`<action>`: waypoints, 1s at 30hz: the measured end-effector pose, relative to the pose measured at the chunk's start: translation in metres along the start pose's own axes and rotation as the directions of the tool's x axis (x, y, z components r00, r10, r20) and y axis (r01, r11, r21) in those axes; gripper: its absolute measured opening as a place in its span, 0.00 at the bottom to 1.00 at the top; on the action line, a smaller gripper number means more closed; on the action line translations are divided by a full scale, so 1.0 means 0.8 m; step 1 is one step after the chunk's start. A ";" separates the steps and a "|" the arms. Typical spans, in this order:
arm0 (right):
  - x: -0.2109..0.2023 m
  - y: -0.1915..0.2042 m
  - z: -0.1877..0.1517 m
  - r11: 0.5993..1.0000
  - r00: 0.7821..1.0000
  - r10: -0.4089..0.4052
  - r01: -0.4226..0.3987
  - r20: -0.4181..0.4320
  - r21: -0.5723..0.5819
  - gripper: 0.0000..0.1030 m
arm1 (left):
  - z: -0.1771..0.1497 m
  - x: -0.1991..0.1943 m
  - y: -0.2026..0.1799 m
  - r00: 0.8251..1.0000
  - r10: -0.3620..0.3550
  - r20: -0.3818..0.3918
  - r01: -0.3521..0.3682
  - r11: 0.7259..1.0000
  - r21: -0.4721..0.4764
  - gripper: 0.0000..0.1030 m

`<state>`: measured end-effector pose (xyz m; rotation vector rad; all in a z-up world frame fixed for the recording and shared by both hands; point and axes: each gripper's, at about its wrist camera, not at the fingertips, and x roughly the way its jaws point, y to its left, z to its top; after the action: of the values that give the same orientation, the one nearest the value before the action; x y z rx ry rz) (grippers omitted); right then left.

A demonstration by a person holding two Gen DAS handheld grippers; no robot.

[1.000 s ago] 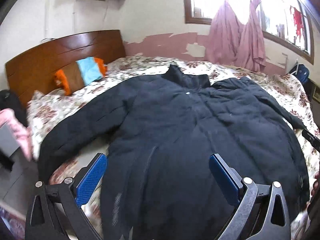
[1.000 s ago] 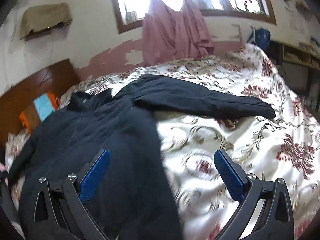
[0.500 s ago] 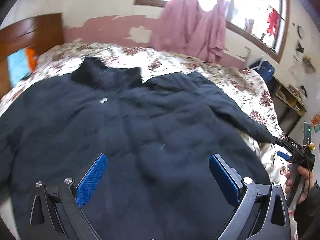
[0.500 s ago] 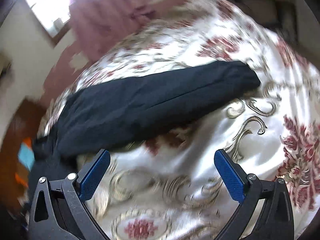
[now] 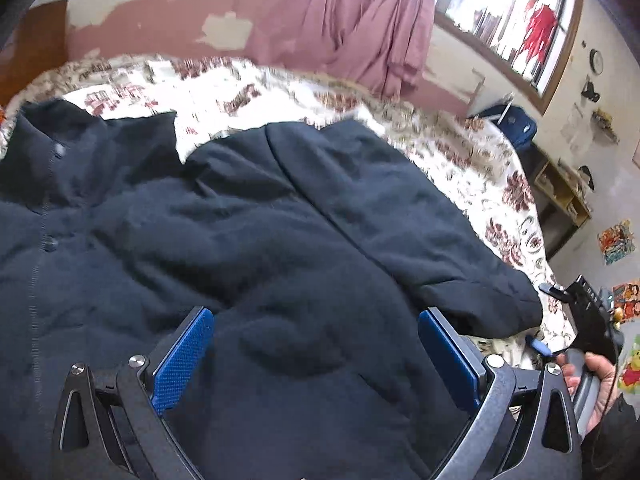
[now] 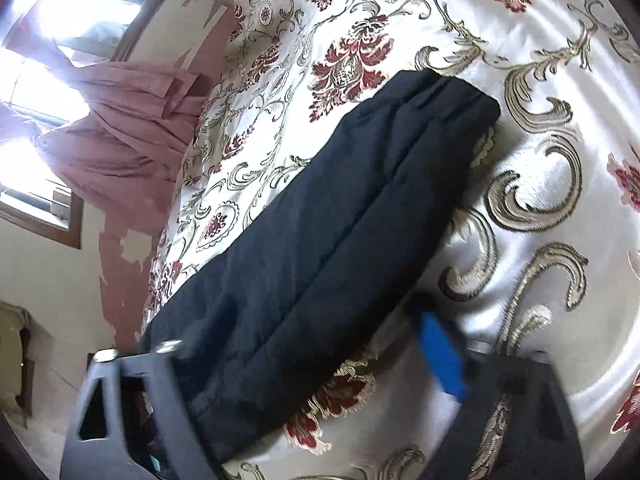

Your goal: Fold large clothes

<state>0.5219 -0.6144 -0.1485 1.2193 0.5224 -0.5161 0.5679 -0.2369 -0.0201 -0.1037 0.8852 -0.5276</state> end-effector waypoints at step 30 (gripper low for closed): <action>-0.177 0.412 -0.342 0.157 0.915 0.398 0.002 0.065 -0.988 0.05 | -0.092 -0.306 0.256 0.971 0.098 0.220 -0.032 0.957 -0.287 1.00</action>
<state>0.5921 -0.2526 0.1112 -0.1413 0.2719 -0.0225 0.4671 0.0680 0.0458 -0.3874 0.7267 -0.3162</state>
